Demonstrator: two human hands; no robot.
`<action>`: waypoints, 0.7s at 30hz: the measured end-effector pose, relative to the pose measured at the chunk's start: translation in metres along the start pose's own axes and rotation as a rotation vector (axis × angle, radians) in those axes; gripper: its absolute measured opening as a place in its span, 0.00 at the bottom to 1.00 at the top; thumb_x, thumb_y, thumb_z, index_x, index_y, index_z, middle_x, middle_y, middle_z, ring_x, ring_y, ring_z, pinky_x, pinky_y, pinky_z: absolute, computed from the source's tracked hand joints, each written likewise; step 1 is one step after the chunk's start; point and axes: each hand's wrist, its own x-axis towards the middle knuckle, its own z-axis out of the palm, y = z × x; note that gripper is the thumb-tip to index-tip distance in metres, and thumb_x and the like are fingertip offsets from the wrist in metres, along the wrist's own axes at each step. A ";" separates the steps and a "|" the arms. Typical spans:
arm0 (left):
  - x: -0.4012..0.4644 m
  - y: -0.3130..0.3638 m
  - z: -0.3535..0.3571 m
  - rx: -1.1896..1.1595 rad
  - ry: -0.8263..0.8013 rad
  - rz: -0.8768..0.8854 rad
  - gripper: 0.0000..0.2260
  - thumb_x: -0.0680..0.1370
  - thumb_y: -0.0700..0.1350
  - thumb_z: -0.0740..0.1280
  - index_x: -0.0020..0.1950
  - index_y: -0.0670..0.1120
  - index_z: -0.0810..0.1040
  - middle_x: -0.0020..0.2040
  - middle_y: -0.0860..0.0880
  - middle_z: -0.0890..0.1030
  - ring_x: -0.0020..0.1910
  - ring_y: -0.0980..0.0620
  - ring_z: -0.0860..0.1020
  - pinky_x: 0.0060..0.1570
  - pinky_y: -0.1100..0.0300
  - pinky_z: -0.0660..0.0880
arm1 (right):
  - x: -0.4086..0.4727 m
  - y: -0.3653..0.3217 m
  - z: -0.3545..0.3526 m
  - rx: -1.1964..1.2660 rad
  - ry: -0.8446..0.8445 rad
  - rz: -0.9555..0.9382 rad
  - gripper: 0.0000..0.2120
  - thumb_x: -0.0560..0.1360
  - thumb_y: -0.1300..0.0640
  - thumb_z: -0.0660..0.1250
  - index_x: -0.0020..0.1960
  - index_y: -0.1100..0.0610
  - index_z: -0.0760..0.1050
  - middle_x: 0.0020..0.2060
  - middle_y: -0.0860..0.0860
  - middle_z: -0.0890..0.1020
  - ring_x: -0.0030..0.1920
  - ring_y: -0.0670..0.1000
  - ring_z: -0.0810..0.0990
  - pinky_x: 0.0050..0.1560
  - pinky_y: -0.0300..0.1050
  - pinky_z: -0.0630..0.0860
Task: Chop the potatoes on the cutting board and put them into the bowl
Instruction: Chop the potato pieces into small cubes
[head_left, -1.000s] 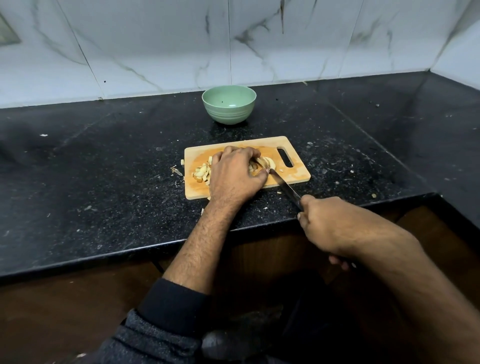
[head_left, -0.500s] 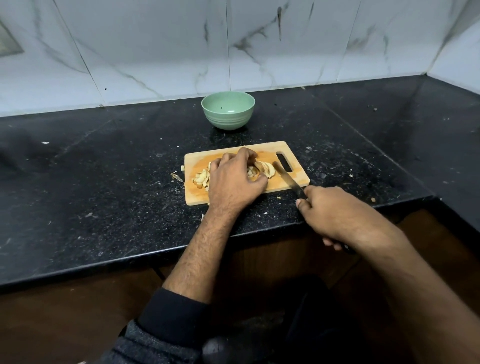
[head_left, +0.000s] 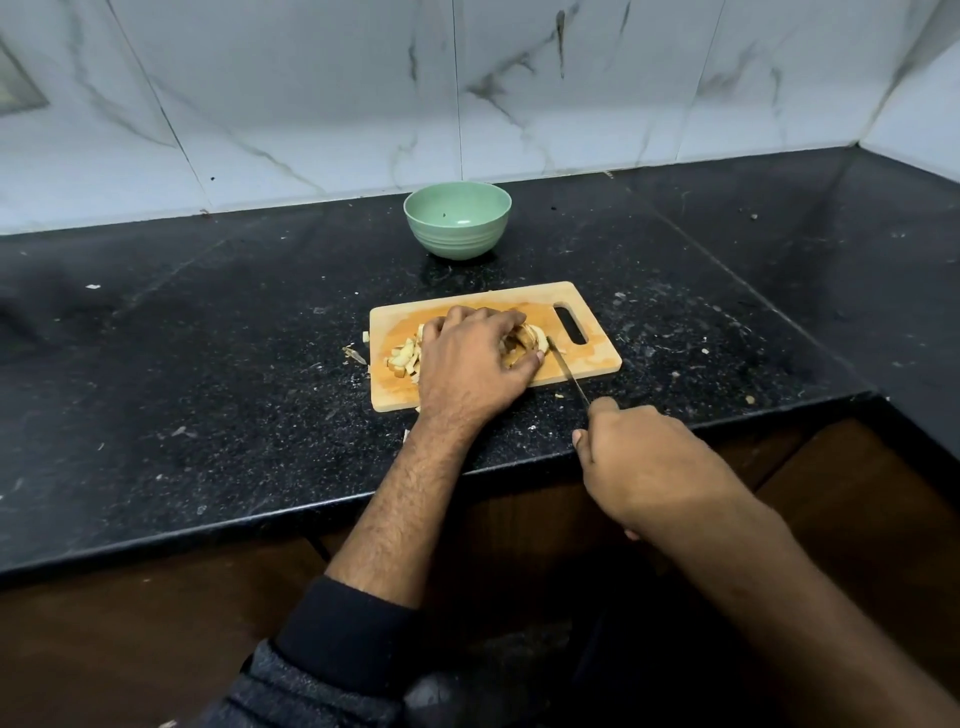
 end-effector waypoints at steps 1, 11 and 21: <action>0.000 0.000 0.000 0.005 0.000 0.003 0.25 0.77 0.63 0.66 0.71 0.56 0.75 0.64 0.55 0.79 0.65 0.51 0.70 0.66 0.49 0.60 | -0.001 -0.002 0.002 -0.020 -0.005 -0.001 0.11 0.85 0.51 0.56 0.62 0.55 0.69 0.43 0.52 0.75 0.47 0.55 0.80 0.46 0.52 0.78; 0.001 -0.002 -0.001 -0.099 0.011 -0.039 0.26 0.75 0.63 0.71 0.71 0.55 0.76 0.62 0.52 0.79 0.64 0.52 0.71 0.68 0.51 0.60 | -0.003 0.005 -0.010 0.013 0.042 -0.010 0.15 0.84 0.44 0.54 0.60 0.53 0.72 0.44 0.51 0.79 0.44 0.55 0.83 0.53 0.53 0.81; 0.002 -0.003 0.001 -0.103 0.025 -0.031 0.25 0.75 0.66 0.68 0.69 0.57 0.77 0.60 0.52 0.82 0.63 0.52 0.74 0.67 0.53 0.61 | 0.024 -0.002 -0.008 0.095 0.121 -0.065 0.14 0.85 0.45 0.54 0.55 0.52 0.73 0.34 0.51 0.80 0.26 0.48 0.80 0.36 0.49 0.84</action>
